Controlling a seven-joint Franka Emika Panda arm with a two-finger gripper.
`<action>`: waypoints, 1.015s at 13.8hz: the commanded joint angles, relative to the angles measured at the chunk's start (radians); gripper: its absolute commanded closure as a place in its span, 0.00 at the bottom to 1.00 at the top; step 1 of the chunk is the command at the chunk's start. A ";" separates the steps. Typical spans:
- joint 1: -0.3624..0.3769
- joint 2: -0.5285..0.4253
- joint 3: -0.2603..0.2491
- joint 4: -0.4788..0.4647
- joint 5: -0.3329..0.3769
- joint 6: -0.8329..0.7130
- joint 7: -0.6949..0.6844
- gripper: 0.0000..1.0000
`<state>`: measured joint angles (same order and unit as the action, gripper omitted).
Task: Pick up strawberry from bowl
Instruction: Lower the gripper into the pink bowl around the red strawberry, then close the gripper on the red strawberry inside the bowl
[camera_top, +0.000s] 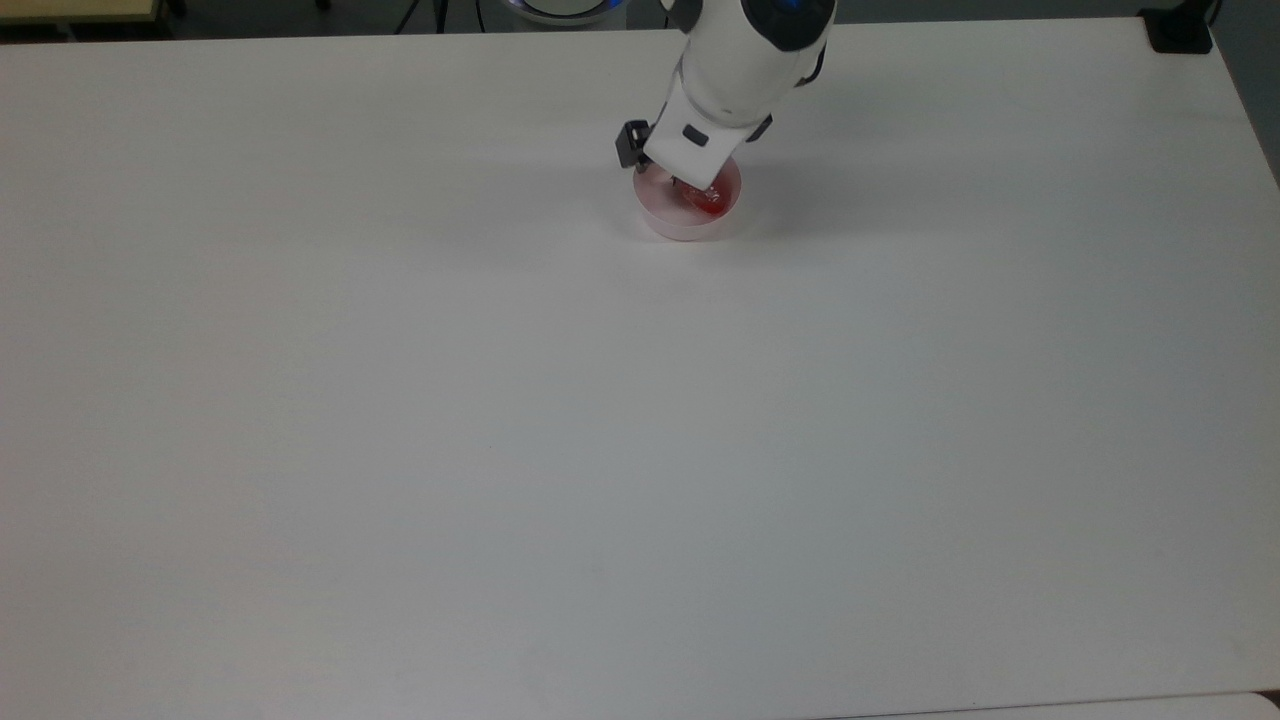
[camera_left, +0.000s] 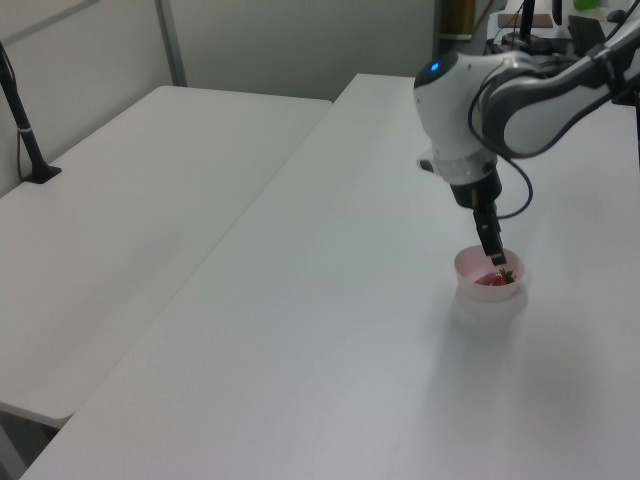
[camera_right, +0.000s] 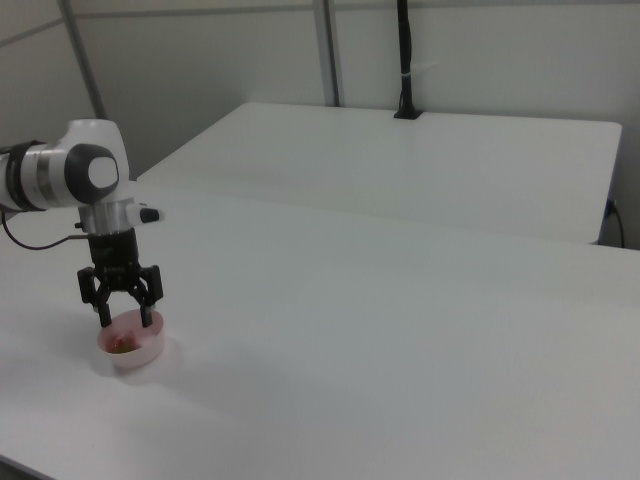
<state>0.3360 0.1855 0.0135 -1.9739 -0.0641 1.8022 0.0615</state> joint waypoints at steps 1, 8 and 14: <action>0.014 0.025 0.003 -0.028 -0.005 0.072 -0.009 0.21; 0.051 0.103 0.003 -0.029 -0.074 0.132 0.028 0.27; 0.034 0.091 0.003 -0.028 -0.066 0.120 -0.006 0.70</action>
<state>0.3719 0.2859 0.0234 -1.9813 -0.1187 1.9126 0.0691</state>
